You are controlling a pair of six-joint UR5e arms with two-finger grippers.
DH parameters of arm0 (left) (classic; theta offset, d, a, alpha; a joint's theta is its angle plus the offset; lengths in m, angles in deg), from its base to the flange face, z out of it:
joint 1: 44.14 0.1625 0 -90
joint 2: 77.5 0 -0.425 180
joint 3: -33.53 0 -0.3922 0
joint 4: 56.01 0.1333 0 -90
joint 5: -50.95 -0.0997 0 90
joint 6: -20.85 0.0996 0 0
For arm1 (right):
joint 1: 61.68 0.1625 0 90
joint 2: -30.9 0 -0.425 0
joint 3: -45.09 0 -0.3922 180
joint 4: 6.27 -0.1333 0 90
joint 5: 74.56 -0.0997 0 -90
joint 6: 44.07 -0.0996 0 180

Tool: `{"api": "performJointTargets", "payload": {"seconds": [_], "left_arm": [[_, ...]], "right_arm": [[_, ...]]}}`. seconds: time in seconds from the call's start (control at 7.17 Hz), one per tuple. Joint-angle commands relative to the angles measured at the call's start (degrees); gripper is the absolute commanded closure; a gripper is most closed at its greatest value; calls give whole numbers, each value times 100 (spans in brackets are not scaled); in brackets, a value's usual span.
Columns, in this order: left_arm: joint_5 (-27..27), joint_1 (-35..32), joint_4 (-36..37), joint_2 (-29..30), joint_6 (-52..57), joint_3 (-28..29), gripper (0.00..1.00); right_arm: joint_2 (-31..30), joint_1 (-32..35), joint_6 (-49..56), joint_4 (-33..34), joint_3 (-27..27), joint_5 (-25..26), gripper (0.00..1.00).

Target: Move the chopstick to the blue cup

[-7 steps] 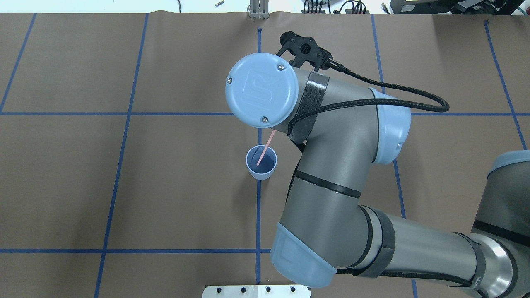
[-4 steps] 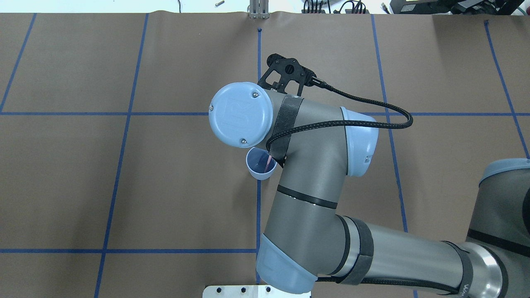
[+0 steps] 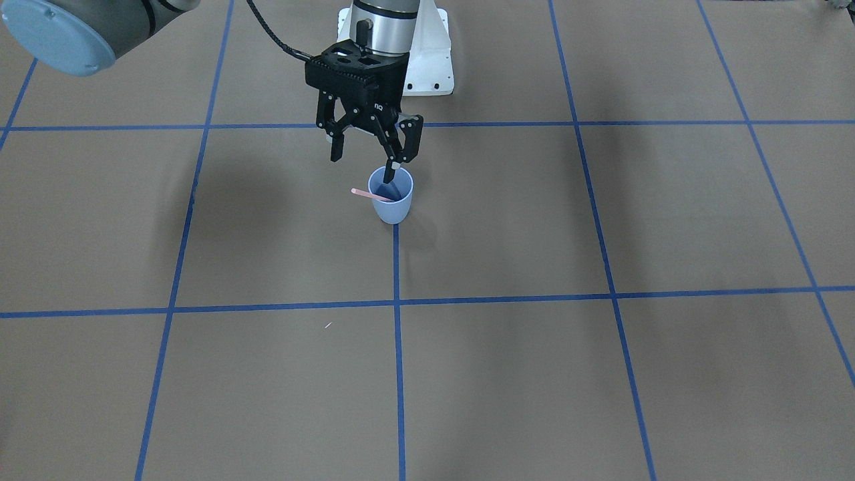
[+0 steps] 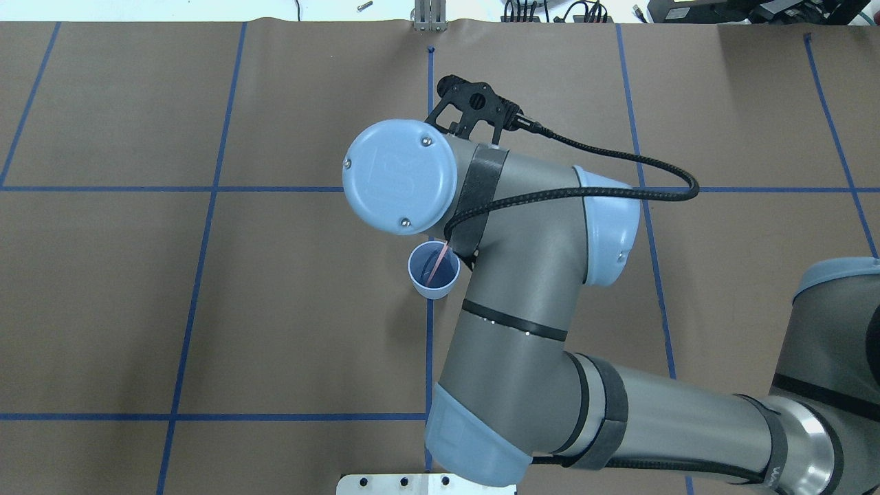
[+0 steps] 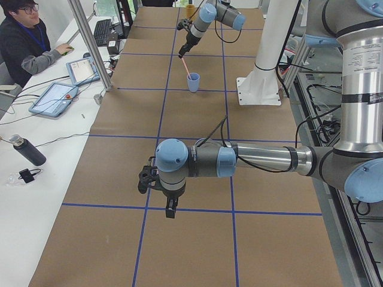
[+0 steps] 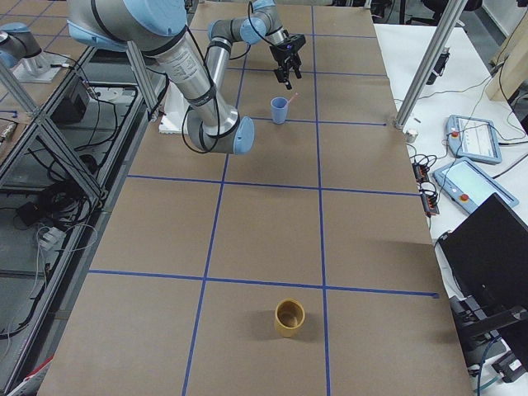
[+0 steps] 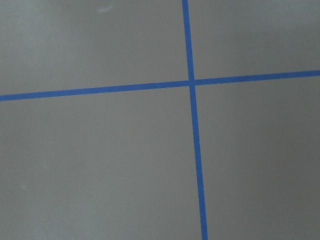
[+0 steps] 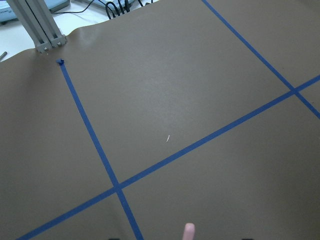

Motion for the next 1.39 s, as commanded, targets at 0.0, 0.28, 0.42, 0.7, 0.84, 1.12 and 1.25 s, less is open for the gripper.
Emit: {"api": "performJointTargets", "payload": {"seconds": [0.0,0.28,0.42,0.7,0.84,1.12,1.25], "left_arm": [[-42,26,84,-15,-31,7,1],[-33,35,111,-147,-84,59,1],[-25,35,59,-330,-58,51,1],[-60,35,40,-489,-67,-115,1],[-60,35,40,-481,-67,-73,1],[-95,26,49,-490,-67,-186,1],[-147,35,49,-437,-67,-195,1]], "right_arm": [[-72,917,1058,-51,89,-959,0],[-832,2260,2821,-758,89,-2469,0],[-1525,2963,3971,-1302,54,-3147,0],[-2485,4134,6353,-1484,10,-4203,0],[-3012,4478,7365,-1501,9,-4443,0],[-4013,5190,8643,-1519,9,-4743,0],[-4585,5594,9424,-1519,9,-4745,0]]}}
